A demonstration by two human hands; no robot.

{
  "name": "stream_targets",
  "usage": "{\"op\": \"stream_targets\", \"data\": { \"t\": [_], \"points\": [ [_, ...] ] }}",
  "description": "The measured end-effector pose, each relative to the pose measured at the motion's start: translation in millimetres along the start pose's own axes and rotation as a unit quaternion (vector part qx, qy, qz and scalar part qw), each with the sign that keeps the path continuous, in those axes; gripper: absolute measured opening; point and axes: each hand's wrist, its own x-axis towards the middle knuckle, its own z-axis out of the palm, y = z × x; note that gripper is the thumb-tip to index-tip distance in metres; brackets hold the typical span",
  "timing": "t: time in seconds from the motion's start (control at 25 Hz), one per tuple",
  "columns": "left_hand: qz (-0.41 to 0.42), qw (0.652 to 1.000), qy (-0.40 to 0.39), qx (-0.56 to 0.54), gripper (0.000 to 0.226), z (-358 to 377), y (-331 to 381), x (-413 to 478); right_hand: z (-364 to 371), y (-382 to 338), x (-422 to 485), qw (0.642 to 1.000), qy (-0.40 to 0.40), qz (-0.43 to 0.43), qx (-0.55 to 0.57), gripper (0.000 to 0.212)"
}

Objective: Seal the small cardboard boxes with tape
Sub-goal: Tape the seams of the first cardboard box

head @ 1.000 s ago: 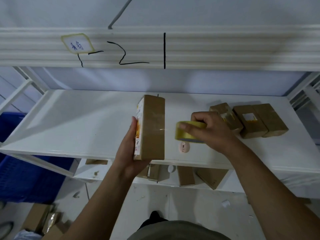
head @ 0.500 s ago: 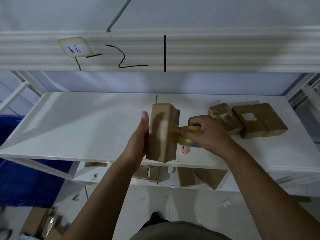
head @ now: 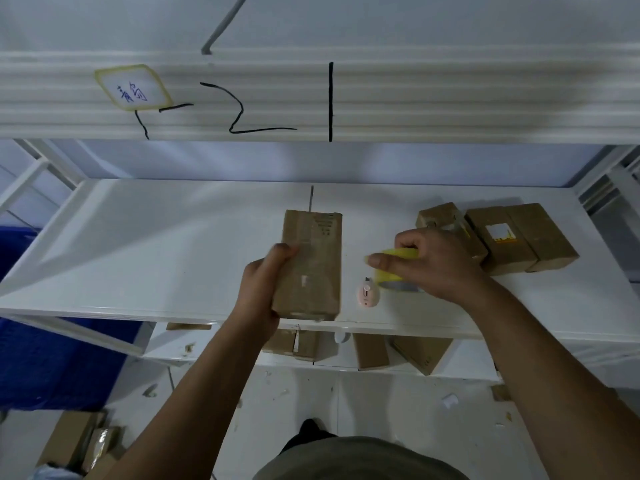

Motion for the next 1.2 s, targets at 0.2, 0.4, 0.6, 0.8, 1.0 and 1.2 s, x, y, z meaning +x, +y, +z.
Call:
{"op": "stream_targets", "data": {
  "t": [0.2, 0.4, 0.6, 0.8, 1.0, 1.2],
  "points": [
    [-0.128, 0.964, -0.128, -0.196, 0.052, 4.4, -21.9, 5.5, 2.1, 7.0, 23.1, 0.998, -0.046, 0.03, -0.025, 0.071],
    [-0.161, 0.927, -0.188, -0.282, 0.079, -3.3, -19.6, 23.1, 9.0, 19.6, 28.1, 0.979, -0.132, -0.007, 0.156, 0.036],
    [-0.143, 0.942, -0.216, -0.212, 0.072, -10.4, -22.4, 42.8, 15.6, 29.9, 29.7, 0.98, -0.102, -0.006, 0.17, 0.042],
    [-0.157, 0.965, -0.16, -0.134, 0.057, -14.0, -38.5, 72.0, -5.3, 52.3, 58.3, 0.994, -0.052, 0.059, -0.072, 0.052],
    [-0.122, 0.989, -0.064, 0.055, 0.069, -2.6, -45.3, 105.9, -1.1, 85.8, 94.7, 0.983, 0.004, 0.082, -0.167, 0.057],
    [-0.038, 0.989, 0.022, 0.14, 0.055, 22.6, -63.6, 127.9, 18.3, 111.7, 95.9, 0.951, 0.02, 0.048, -0.304, 0.045]
  ]
}}
